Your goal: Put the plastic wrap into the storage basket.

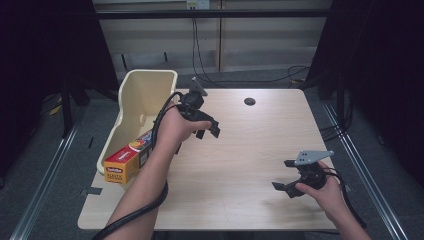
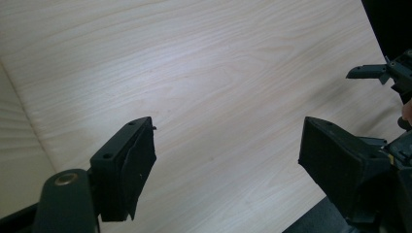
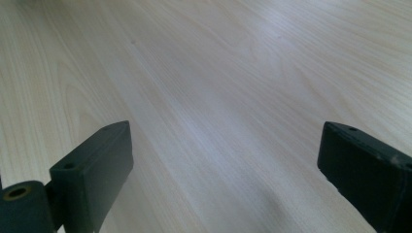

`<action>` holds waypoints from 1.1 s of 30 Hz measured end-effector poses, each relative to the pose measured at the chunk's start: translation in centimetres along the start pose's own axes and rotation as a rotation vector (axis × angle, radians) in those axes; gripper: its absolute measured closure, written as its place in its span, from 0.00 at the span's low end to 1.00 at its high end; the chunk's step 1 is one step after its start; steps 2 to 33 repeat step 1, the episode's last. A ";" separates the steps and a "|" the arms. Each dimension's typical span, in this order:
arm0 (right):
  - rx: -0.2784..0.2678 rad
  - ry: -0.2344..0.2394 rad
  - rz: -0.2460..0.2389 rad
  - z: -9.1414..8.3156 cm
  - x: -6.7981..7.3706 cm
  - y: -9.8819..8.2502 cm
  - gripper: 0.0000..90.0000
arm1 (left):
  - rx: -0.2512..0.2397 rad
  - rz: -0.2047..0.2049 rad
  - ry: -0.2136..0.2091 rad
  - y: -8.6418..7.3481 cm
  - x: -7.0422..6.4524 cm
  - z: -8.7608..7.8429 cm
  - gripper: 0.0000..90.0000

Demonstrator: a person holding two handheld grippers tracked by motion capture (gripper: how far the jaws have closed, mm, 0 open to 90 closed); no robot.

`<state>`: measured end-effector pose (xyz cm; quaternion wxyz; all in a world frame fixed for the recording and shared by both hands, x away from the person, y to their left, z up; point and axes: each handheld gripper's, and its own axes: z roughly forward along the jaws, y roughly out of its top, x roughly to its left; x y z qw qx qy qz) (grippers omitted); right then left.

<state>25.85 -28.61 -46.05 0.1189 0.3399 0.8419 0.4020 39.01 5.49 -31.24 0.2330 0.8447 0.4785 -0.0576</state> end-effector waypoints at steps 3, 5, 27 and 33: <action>0.001 -0.001 0.000 0.0 0.0 0.0 0.06 | -0.006 0.001 0.001 0.0 -0.1 0.1 0.23; 0.001 -0.001 0.000 0.0 0.0 0.0 0.06 | -0.006 0.001 0.001 0.0 -0.1 0.1 0.23; 0.001 -0.001 0.000 0.0 0.0 0.0 0.06 | -0.006 0.001 0.001 0.0 -0.1 0.1 0.23; 0.001 -0.001 0.000 0.0 0.0 0.0 0.06 | -0.006 0.001 0.001 0.0 -0.1 0.1 0.23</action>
